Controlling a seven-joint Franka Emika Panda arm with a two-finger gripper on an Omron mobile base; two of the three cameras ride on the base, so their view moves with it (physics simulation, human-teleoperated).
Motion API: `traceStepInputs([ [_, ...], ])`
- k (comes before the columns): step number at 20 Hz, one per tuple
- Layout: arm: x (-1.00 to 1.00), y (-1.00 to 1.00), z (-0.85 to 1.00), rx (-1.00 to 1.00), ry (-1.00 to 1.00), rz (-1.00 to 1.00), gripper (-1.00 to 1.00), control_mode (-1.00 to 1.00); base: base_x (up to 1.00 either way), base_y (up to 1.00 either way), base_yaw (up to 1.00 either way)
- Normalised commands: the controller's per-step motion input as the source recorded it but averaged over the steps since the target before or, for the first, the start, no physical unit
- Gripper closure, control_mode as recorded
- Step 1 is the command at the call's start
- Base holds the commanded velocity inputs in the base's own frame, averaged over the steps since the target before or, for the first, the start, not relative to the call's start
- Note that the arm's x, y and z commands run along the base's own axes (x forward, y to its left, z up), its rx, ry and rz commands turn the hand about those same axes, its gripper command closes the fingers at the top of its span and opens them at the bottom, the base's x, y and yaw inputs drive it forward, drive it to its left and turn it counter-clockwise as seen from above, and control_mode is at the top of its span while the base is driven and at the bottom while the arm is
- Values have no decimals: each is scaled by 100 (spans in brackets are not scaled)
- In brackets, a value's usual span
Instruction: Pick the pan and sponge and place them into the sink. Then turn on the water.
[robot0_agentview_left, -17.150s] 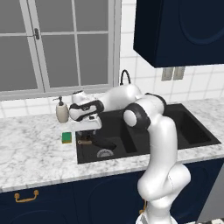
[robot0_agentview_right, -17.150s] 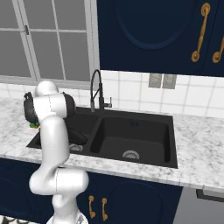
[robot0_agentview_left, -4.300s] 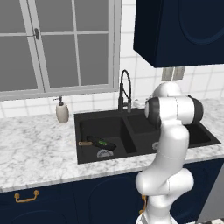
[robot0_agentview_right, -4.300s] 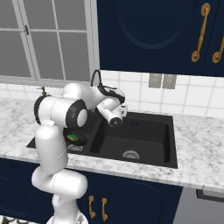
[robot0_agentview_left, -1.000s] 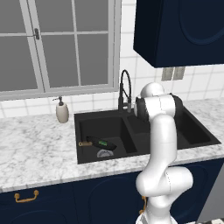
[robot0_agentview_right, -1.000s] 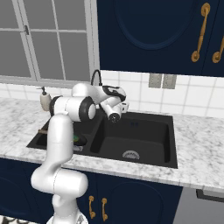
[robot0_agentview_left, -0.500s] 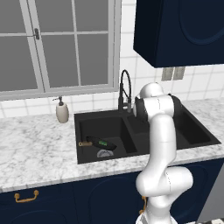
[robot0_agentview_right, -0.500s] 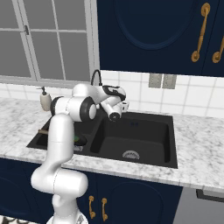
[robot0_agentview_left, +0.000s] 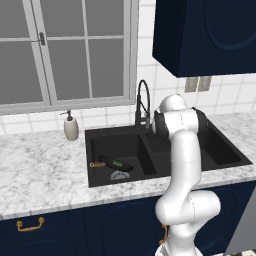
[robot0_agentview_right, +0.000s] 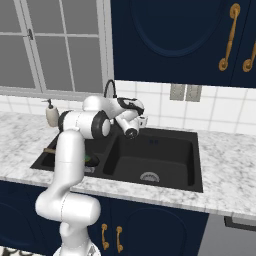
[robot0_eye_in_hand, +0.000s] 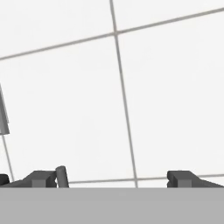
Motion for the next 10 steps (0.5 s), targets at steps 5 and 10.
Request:
traceStepInputs([
  [5, 0, -5, 0, 0, 0, 0, -100, -100, 0, 0, 0],
  [10, 0, 2, 0, 0, 0, 0, -100, -100, 0, 0, 0],
])
